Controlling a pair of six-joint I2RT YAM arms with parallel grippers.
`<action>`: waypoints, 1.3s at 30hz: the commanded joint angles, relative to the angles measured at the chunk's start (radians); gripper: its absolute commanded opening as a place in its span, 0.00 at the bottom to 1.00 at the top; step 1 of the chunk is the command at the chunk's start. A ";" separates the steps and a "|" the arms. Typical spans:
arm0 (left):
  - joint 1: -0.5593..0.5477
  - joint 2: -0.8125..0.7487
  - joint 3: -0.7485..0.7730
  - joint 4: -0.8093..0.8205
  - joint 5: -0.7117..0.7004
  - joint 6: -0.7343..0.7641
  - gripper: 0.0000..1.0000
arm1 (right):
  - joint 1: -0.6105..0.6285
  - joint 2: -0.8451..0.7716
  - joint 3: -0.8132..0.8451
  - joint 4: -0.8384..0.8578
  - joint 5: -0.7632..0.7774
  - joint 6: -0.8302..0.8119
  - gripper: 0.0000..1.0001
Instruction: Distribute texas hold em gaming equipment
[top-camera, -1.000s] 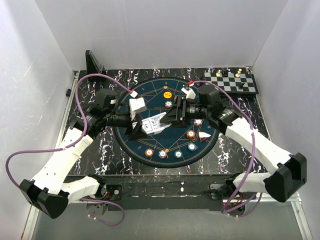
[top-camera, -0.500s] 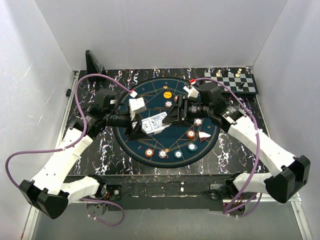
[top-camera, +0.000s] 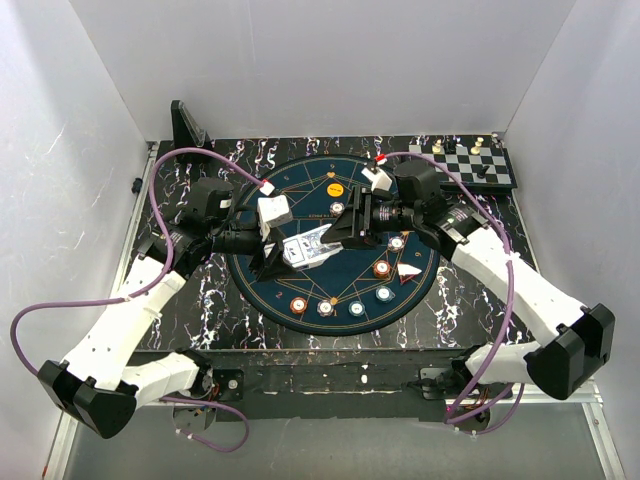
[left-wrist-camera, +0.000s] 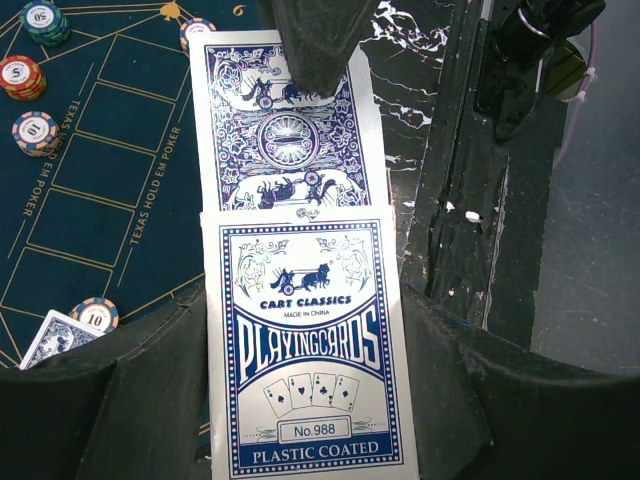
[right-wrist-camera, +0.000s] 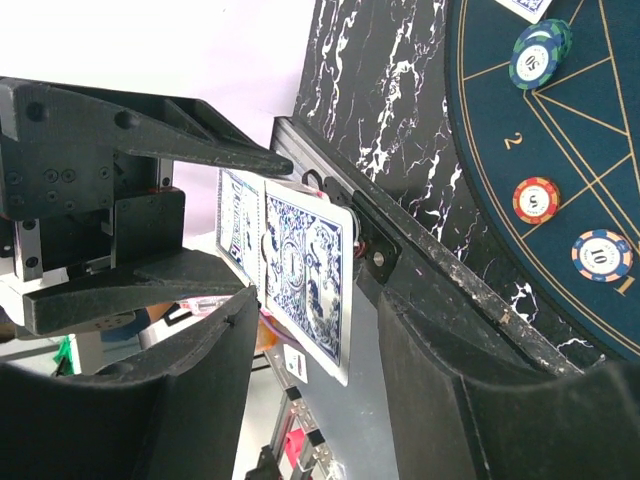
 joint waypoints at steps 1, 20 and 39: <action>-0.002 -0.032 0.024 0.017 0.023 -0.005 0.00 | 0.005 0.010 -0.008 0.069 -0.036 0.027 0.56; -0.002 -0.041 0.030 0.023 0.034 -0.017 0.00 | -0.042 -0.062 -0.067 0.015 -0.002 0.000 0.33; -0.002 -0.046 0.019 0.034 0.036 -0.023 0.00 | -0.104 -0.100 -0.065 -0.007 -0.039 0.001 0.24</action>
